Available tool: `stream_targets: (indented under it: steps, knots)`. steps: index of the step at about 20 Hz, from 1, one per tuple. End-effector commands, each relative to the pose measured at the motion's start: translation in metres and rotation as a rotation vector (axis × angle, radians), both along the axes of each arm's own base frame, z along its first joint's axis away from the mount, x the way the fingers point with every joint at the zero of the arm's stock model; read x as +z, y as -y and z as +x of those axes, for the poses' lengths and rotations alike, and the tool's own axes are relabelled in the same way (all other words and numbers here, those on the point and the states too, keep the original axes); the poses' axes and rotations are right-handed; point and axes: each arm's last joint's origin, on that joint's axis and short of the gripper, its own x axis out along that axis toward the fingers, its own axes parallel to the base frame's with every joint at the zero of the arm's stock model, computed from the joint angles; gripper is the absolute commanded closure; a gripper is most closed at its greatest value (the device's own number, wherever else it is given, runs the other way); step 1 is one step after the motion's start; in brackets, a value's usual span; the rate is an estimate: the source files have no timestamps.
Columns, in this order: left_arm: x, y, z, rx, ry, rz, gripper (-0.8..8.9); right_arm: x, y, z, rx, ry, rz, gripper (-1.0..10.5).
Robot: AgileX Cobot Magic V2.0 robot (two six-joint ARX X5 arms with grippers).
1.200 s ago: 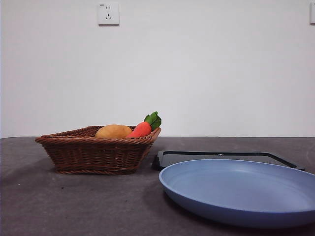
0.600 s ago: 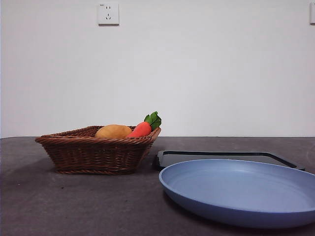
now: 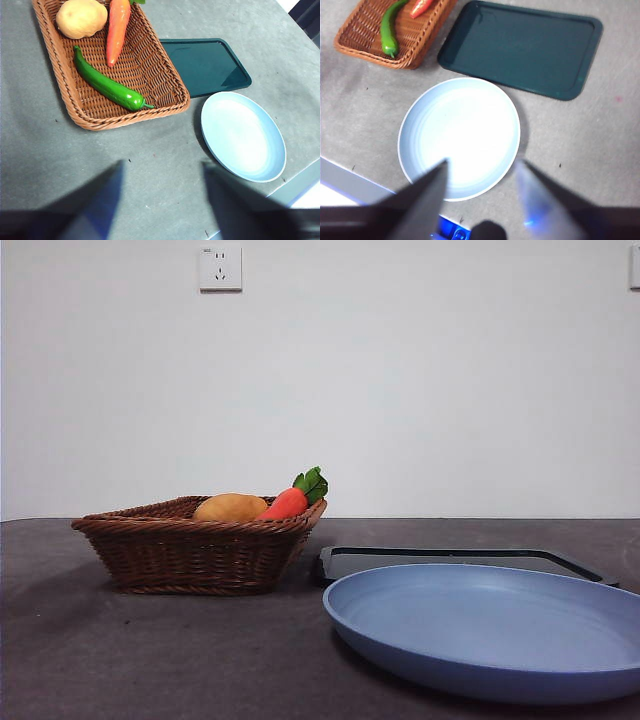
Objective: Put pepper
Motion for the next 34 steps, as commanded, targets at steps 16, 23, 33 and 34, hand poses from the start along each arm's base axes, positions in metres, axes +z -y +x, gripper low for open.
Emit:
stream_targets:
  steps: [16, 23, 33, 34]
  knots:
    - [0.005, 0.001, 0.001, -0.012, 0.027, 0.004, 4.74, -0.079, -0.026, 0.125, 0.054, -0.406, -0.048, 6.2]
    - [0.005, 0.001, 0.001, -0.012, 0.03, 0.004, 4.74, -0.134, -0.049, 0.161, 0.101, -0.499, -0.171, 6.4]
    - [0.005, 0.0, 0.001, -0.011, 0.029, 0.003, 4.74, -0.157, -0.052, 0.172, 0.099, -0.546, -0.189, 8.2]
    - [0.005, 0.001, 0.001, -0.011, 0.029, 0.003, 4.74, -0.157, -0.052, 0.172, 0.098, -0.545, -0.188, 8.5]
